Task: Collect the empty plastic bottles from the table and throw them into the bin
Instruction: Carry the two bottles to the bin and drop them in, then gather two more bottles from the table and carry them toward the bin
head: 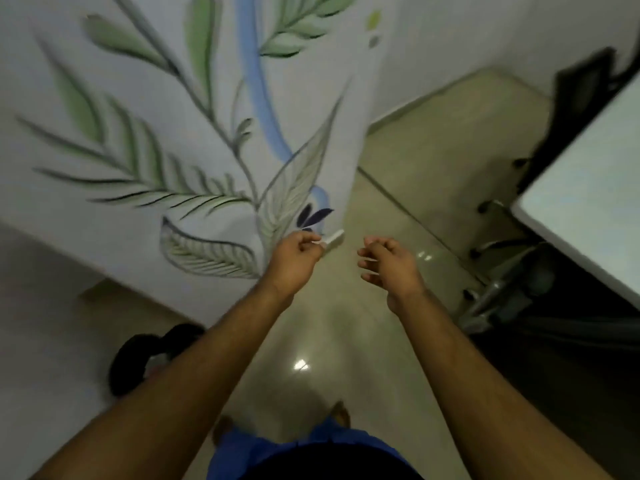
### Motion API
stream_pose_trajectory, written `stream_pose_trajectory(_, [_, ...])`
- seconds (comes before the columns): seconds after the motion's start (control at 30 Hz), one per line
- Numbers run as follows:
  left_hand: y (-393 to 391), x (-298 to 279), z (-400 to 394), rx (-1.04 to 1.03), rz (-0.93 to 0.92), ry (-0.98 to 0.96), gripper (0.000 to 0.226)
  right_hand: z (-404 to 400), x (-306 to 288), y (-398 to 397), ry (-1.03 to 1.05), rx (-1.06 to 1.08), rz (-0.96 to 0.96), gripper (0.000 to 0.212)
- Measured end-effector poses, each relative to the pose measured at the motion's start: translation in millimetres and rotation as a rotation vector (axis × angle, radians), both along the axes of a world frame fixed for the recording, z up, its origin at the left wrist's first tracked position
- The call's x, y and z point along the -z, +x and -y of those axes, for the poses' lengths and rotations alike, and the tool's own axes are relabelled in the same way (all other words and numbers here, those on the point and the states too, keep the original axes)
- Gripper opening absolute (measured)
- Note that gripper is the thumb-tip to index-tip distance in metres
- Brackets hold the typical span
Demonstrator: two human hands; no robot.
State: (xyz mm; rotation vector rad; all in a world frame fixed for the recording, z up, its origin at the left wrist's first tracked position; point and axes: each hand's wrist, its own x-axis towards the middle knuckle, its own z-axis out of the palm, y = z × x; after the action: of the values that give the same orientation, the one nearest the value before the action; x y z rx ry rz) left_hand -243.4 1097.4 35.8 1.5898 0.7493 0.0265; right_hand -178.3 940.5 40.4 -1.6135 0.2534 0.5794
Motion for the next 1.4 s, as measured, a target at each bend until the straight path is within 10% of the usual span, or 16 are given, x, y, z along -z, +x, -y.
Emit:
stream_pose_trajectory(0.83, [620, -109, 266, 0.757, 0.319, -0.012, 0.009, 276, -100, 475, -0.006, 0.779, 0.277, 0.008])
stream_pose_trajectory(1.4, [1036, -69, 498, 1.119, 0.295, 0.100, 0.017, 482, -8, 860, -0.126, 1.068, 0.211, 0.014])
